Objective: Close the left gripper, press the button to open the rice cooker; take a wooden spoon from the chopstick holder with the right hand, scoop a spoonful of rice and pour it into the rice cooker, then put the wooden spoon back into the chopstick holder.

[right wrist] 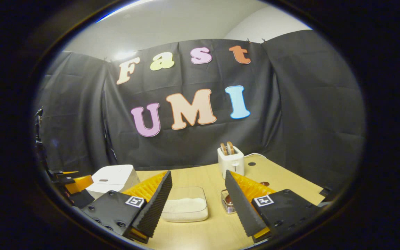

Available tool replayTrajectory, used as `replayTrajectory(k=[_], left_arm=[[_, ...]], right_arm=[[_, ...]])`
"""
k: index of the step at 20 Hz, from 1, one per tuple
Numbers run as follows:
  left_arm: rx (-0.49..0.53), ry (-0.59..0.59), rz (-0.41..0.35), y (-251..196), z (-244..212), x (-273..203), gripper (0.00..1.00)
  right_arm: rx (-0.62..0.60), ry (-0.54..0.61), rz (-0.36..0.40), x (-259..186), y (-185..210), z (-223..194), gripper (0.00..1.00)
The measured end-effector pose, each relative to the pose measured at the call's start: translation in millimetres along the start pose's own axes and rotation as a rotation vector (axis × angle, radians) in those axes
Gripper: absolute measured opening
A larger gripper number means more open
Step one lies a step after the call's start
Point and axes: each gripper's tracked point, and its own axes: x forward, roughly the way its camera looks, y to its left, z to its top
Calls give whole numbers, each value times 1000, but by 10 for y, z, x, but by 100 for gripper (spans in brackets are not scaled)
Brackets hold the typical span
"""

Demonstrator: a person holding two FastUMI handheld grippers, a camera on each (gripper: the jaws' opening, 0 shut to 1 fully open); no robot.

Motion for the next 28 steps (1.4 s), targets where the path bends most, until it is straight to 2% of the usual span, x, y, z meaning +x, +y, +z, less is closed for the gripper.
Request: replayTrajectory(k=[5, 7, 9, 10, 11, 15, 16, 17, 18, 20, 28], left_arm=[[-11, 3, 13, 73, -22, 23, 93], [-6, 7, 16, 115, -36, 31, 85], [7, 11, 9, 88, -34, 49, 74], [14, 11, 5, 111, -50, 56, 63], [22, 13, 0, 118, -44, 59, 65], [37, 26, 1, 170, -50, 132, 37], [36, 36, 6, 187, -86, 146, 26], [34, 45, 14, 224, -98, 166, 20], [27, 51, 22, 251, -101, 190, 10], [11, 63, 40, 312, -118, 254, 2], [-1, 64, 55, 566, -70, 627, 0]], right_arm=[[-3, -7, -7, -33, -16, 11, 99], [-3, -10, -16, -43, -51, 19, 99], [-11, -6, -23, -43, -74, 1, 99], [-17, -6, -26, -46, -88, -2, 99], [-20, -5, -29, -54, -94, -13, 99], [-18, -10, -27, -17, -54, -20, 99], [-19, -13, -27, -6, -48, -2, 99], [-21, -16, -29, 3, -46, -7, 99], [-23, -16, -29, -6, -46, -4, 99], [-28, -13, -34, 13, -44, -15, 99], [-28, 2, -73, 53, -76, -74, 99]])
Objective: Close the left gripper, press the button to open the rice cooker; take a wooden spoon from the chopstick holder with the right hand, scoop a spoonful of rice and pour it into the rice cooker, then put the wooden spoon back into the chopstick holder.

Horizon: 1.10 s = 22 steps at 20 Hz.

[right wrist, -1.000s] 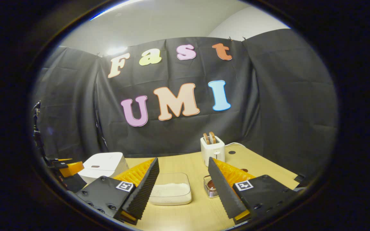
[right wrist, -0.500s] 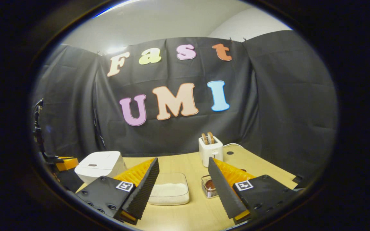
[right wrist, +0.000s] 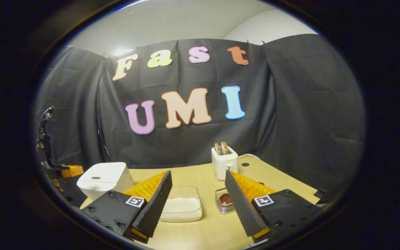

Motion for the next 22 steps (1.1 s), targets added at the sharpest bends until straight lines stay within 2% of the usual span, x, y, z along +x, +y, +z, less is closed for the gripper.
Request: replayTrajectory(k=[7, 12, 18, 22], left_arm=[[-12, 29, -1, 208, -88, 432, 0], [-43, 86, -12, 284, -321, 688, 0], [-65, 154, -6, 282, -536, 800, 0], [-60, 142, 1, 280, -519, 827, 0]], right_arm=[[-9, 25, -49, 31, -40, -108, 99], [-19, 34, -71, 108, -63, -116, 99], [-25, 50, -79, 197, -68, -178, 99], [-23, 56, -70, 286, -49, -201, 99]])
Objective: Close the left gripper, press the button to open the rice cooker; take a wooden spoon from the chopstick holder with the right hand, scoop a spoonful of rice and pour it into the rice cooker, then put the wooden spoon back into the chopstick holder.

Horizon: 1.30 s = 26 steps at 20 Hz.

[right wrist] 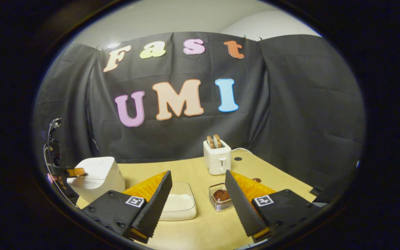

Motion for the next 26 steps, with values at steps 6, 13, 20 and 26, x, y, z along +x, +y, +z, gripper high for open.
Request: replayTrajectory(k=[6, 13, 20, 26], left_arm=[[-20, -5, 13, -2, 13, 21, 0], [-18, 20, 18, -39, 49, 3, 0], [-79, 45, -11, -54, -16, 15, 0], [-28, 80, -11, -102, -54, -49, 0]], right_arm=[[-2, 3, 21, 88, 51, -7, 99], [5, 4, 20, 118, 8, -45, 99], [1, 12, 32, 162, 59, -100, 98], [3, 6, 48, 131, 120, -131, 98]])
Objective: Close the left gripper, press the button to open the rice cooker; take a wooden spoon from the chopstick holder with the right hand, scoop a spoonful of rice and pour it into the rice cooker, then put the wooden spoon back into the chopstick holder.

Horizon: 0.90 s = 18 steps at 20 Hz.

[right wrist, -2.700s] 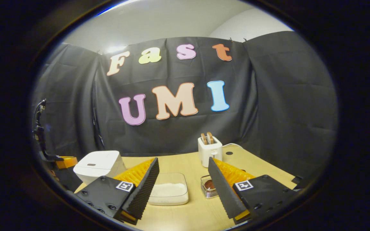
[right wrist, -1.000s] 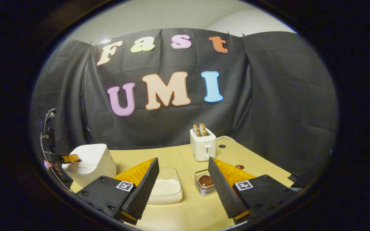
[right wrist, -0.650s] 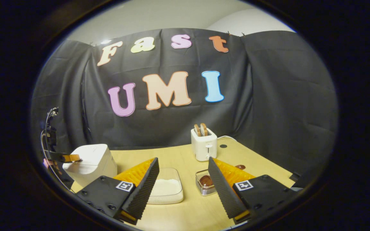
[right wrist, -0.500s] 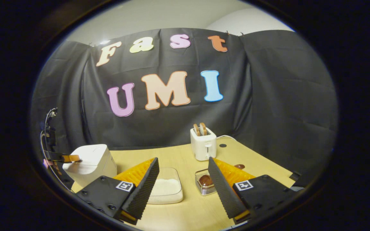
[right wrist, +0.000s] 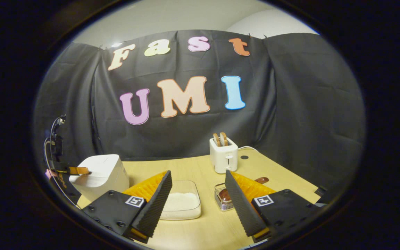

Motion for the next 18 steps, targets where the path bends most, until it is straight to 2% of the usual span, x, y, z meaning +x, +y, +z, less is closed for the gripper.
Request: replayTrajectory(k=[3, 8, 15, 18], left_arm=[[55, -9, 19, -15, 68, -49, 0], [109, -165, 60, -44, 597, -221, 0], [71, -289, 65, -118, 1095, -436, 0], [49, -305, 53, -192, 1095, -523, 0]], right_arm=[[11, 2, 1, -33, -31, -35, 98], [16, -3, -2, -111, -131, -36, 98], [24, -11, -3, -147, -290, 0, 98], [33, -9, -13, -175, -401, -12, 98]])
